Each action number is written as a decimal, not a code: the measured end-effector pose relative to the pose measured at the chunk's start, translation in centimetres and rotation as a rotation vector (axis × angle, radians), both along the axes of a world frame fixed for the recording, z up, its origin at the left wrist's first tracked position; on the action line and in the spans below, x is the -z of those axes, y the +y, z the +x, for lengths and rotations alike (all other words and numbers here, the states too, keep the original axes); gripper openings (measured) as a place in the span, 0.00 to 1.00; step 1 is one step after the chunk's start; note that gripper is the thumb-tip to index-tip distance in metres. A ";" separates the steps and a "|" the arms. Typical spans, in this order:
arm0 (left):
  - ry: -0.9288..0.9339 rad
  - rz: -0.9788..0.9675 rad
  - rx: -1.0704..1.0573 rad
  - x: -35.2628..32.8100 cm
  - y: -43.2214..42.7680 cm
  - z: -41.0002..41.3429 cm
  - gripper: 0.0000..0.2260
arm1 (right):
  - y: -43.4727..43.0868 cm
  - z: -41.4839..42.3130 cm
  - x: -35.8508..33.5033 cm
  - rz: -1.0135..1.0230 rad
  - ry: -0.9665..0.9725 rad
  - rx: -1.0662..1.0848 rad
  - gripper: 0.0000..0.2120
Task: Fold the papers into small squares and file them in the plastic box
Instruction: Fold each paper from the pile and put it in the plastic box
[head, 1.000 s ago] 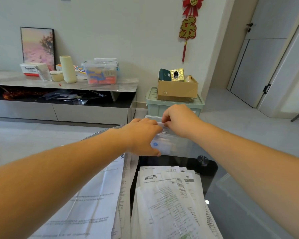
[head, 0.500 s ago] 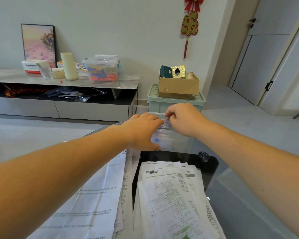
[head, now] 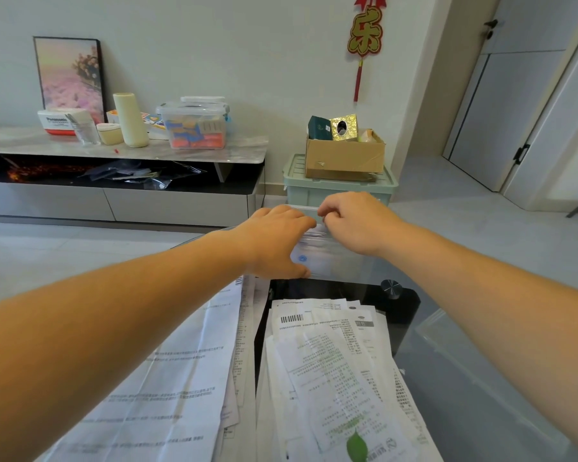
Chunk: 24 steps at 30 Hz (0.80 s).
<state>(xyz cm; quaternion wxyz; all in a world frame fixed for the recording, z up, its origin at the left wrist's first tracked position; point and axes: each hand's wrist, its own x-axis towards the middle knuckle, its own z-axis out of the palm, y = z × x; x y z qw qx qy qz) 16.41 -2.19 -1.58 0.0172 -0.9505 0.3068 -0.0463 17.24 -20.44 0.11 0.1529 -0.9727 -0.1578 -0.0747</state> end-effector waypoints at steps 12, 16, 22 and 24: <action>0.076 -0.168 0.004 -1.1 2.0 -15.5 0.19 | -4.0 -19.1 -0.2 -0.004 0.239 -0.283 0.17; 0.201 -0.082 0.078 0.4 1.6 -21.0 0.28 | -4.2 -23.1 2.0 -0.135 0.283 -0.370 0.28; 0.200 -0.099 0.081 2.1 0.8 -22.9 0.29 | -4.1 -24.7 4.2 -0.005 0.230 -0.317 0.18; 0.227 -0.126 0.059 2.0 0.6 -23.3 0.28 | -4.1 -25.2 4.0 0.069 0.265 -0.288 0.13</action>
